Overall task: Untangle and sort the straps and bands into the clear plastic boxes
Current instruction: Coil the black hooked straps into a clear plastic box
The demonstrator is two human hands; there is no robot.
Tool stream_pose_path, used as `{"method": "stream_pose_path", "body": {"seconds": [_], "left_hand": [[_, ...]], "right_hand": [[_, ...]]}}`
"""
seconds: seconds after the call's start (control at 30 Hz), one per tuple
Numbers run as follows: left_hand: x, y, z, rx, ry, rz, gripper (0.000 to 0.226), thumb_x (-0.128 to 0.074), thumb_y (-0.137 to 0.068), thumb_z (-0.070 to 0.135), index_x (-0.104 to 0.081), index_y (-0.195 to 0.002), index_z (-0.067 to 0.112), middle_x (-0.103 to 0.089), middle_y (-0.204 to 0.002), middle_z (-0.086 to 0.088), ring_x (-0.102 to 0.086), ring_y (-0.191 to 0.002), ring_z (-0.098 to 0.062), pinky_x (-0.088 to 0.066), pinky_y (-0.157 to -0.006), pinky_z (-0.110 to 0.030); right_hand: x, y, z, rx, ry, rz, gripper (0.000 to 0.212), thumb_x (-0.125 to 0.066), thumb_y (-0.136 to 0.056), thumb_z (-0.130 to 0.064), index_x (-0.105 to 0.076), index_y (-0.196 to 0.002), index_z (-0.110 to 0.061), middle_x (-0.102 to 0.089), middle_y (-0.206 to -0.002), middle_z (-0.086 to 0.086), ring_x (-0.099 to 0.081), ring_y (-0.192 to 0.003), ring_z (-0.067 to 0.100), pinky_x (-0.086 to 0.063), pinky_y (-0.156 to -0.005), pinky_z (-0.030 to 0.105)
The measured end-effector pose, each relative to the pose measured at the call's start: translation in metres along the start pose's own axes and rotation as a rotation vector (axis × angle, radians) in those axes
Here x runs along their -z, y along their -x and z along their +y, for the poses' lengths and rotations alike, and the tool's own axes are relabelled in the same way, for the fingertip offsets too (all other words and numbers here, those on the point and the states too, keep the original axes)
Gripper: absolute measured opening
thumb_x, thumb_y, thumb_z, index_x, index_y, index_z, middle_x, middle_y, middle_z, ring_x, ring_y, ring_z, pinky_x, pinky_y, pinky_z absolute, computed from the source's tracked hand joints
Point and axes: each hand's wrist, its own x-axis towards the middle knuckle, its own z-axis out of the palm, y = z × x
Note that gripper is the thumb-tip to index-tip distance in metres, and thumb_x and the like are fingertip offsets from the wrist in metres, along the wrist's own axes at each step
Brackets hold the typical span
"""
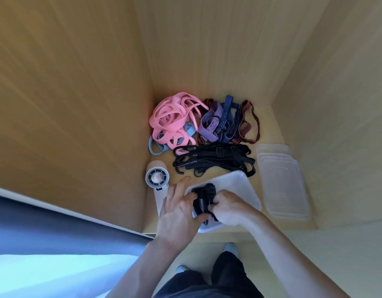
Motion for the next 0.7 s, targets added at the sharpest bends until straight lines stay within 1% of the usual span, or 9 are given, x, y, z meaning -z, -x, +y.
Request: {"method": "stream_pose_path", "body": {"seconds": [0.07,0.17,0.23,0.27,0.37,0.47,0.57,0.63,0.7], "left_hand": [[0.002,-0.003,0.000,-0.014,-0.012,-0.035,0.051,-0.078,-0.077,0.051,-0.069,-0.117,0.020,-0.038,-0.149,0.020,-0.028,-0.132,-0.008,-0.045,-0.103,-0.031],[0.005,-0.006,0.000,0.010,0.022,-0.014,0.056,-0.082,-0.074,0.049,-0.060,-0.120,0.027,-0.048,-0.140,0.021,-0.036,-0.129,-0.006,-0.042,-0.096,-0.021],[0.005,-0.003,0.001,0.026,0.069,0.016,0.067,-0.085,-0.072,0.045,-0.047,-0.126,0.033,-0.054,-0.127,0.020,-0.041,-0.123,-0.006,-0.042,-0.086,-0.020],[0.005,-0.002,0.001,0.014,0.068,0.025,0.073,-0.085,-0.072,0.044,-0.043,-0.132,0.037,-0.055,-0.127,0.021,-0.041,-0.123,-0.005,-0.044,-0.086,-0.021],[0.004,-0.002,0.000,-0.033,0.016,-0.001,0.074,-0.079,-0.079,0.046,-0.043,-0.145,0.043,-0.039,-0.153,0.023,-0.030,-0.138,-0.002,-0.045,-0.102,-0.025],[0.005,-0.006,-0.002,-0.051,-0.008,-0.061,0.072,-0.072,-0.086,0.047,-0.039,-0.150,0.039,-0.025,-0.161,0.022,-0.024,-0.144,0.000,-0.038,-0.109,-0.022],[0.006,-0.010,-0.002,-0.072,-0.008,-0.101,0.072,-0.070,-0.088,0.046,-0.037,-0.151,0.037,-0.021,-0.163,0.022,-0.021,-0.145,-0.001,-0.036,-0.110,-0.023],[0.005,-0.010,0.000,-0.088,-0.060,-0.112,0.073,-0.067,-0.090,0.047,-0.032,-0.153,0.037,-0.017,-0.164,0.020,-0.020,-0.146,-0.003,-0.038,-0.109,-0.027],[0.002,-0.008,0.001,-0.098,-0.100,-0.106,0.073,-0.066,-0.091,0.048,-0.029,-0.152,0.037,-0.013,-0.166,0.018,-0.021,-0.147,-0.006,-0.037,-0.108,-0.029]], "right_hand": [[0.006,-0.005,0.003,-0.004,-0.140,-0.004,0.017,-0.061,-0.092,-0.018,-0.069,-0.085,-0.005,-0.063,-0.069,0.004,-0.060,-0.068,0.021,-0.048,-0.063,0.031],[0.011,0.000,0.004,0.008,-0.369,0.038,0.008,-0.072,-0.089,-0.006,-0.068,-0.085,-0.012,-0.074,-0.077,0.010,-0.074,-0.074,0.025,-0.062,-0.069,0.033],[0.007,0.002,0.005,0.049,-0.386,0.087,0.025,-0.072,-0.088,-0.003,-0.060,-0.092,-0.024,-0.074,-0.082,0.011,-0.075,-0.076,0.027,-0.062,-0.069,0.035],[0.005,0.000,0.007,0.065,-0.372,0.103,0.030,-0.072,-0.088,-0.003,-0.057,-0.096,-0.027,-0.074,-0.084,0.010,-0.075,-0.075,0.027,-0.063,-0.068,0.037],[0.001,-0.006,0.011,0.082,-0.370,0.089,0.036,-0.073,-0.087,-0.004,-0.057,-0.107,-0.028,-0.075,-0.085,0.011,-0.075,-0.073,0.026,-0.064,-0.071,0.042],[0.005,-0.008,0.012,0.092,-0.354,0.042,0.030,-0.071,-0.090,-0.003,-0.061,-0.111,-0.022,-0.075,-0.087,0.013,-0.076,-0.073,0.025,-0.063,-0.072,0.039],[0.009,-0.006,0.010,0.107,-0.303,-0.003,0.017,-0.067,-0.092,-0.003,-0.067,-0.104,-0.016,-0.075,-0.086,0.011,-0.074,-0.074,0.022,-0.062,-0.074,0.035],[0.009,-0.006,0.010,0.110,-0.237,-0.013,0.011,-0.064,-0.092,-0.006,-0.067,-0.094,-0.017,-0.074,-0.084,0.009,-0.072,-0.078,0.021,-0.060,-0.080,0.038],[0.009,-0.005,0.008,0.116,-0.181,-0.009,0.012,-0.063,-0.091,-0.010,-0.067,-0.089,-0.021,-0.074,-0.089,0.009,-0.070,-0.089,0.025,-0.057,-0.089,0.043]]}}
